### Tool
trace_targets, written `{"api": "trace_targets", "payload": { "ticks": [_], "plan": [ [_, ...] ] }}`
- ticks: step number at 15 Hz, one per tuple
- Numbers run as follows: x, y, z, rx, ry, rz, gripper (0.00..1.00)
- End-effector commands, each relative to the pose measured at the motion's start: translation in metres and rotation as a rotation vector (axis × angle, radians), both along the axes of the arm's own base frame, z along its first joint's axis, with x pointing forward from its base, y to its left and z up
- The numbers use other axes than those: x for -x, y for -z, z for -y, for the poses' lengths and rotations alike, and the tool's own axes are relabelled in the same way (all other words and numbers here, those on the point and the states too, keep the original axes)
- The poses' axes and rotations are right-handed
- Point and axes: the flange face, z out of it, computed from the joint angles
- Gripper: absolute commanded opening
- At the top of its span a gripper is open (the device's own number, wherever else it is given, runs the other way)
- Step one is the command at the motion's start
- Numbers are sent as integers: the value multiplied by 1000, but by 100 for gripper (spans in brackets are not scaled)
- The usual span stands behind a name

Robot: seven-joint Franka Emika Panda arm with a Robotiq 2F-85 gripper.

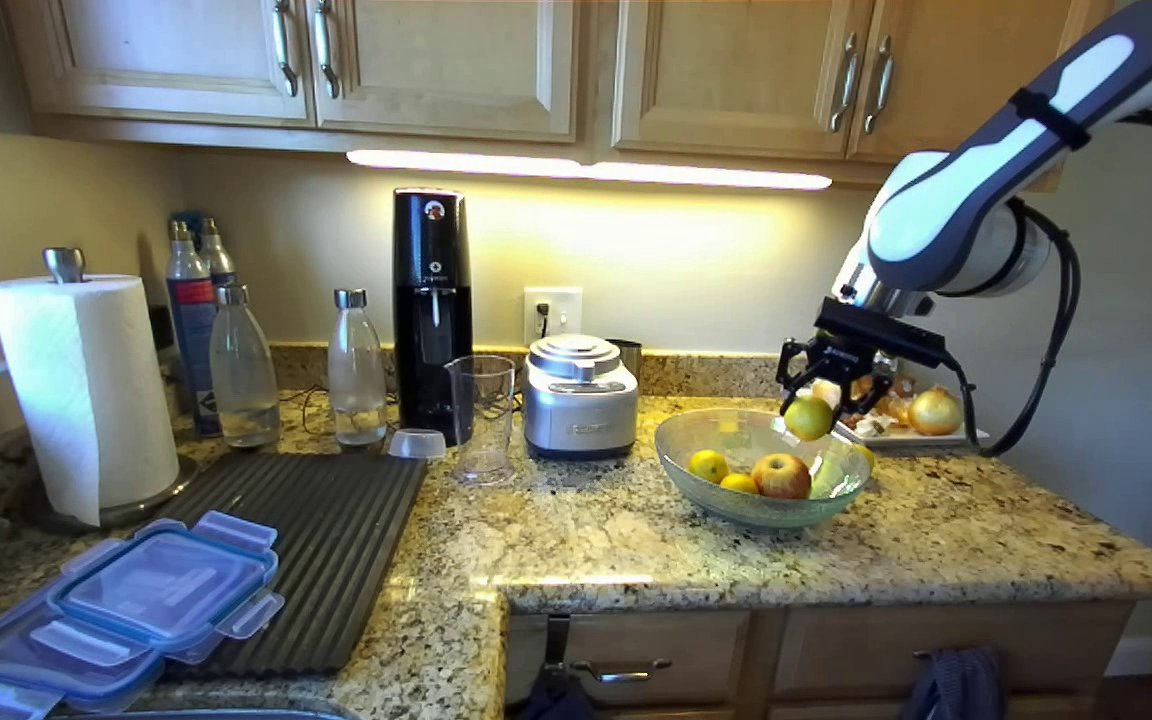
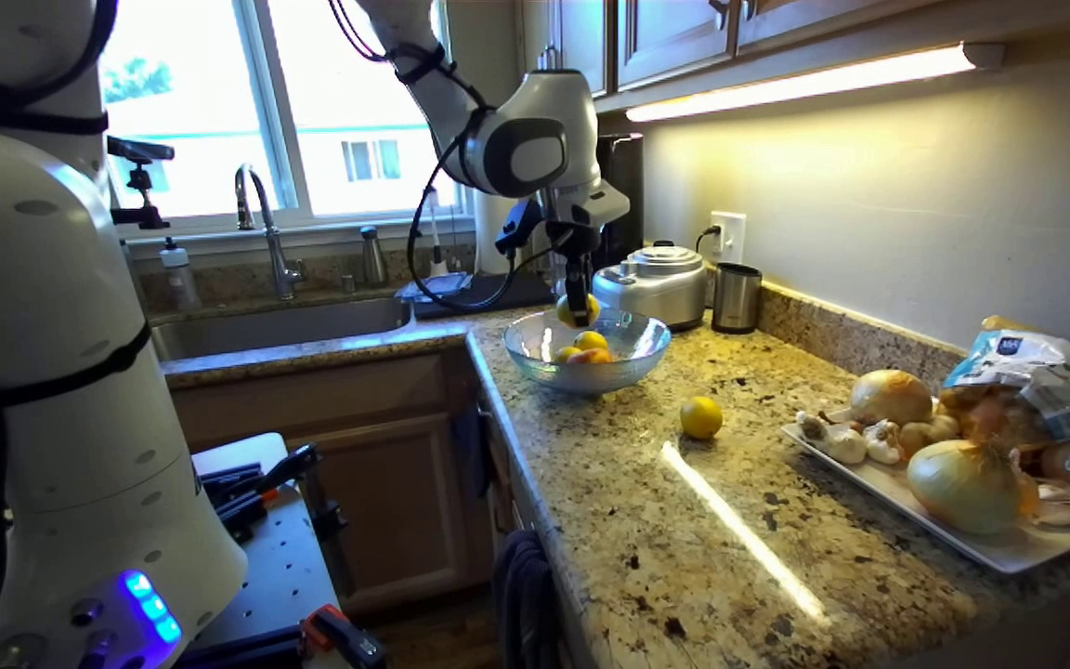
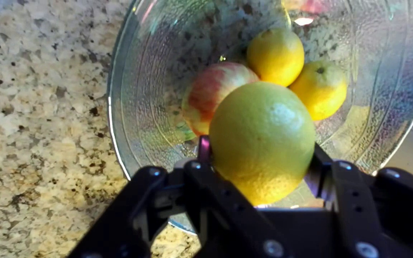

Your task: Put the lemon into the bowl.

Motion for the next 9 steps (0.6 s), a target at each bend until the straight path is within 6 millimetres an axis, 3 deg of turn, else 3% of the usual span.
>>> {"api": "trace_targets", "payload": {
  "ticks": [1, 5, 7, 8, 9],
  "plan": [
    [-14, 25, -2, -3, -46, -13, 35],
    [-24, 46, -9, 11, -86, -28, 35],
    [-30, 43, -13, 9, -101, -17, 35],
    [-31, 41, -15, 9, -106, -10, 64],
    [-32, 39, -16, 6, -108, -9, 86]
  ]
}}
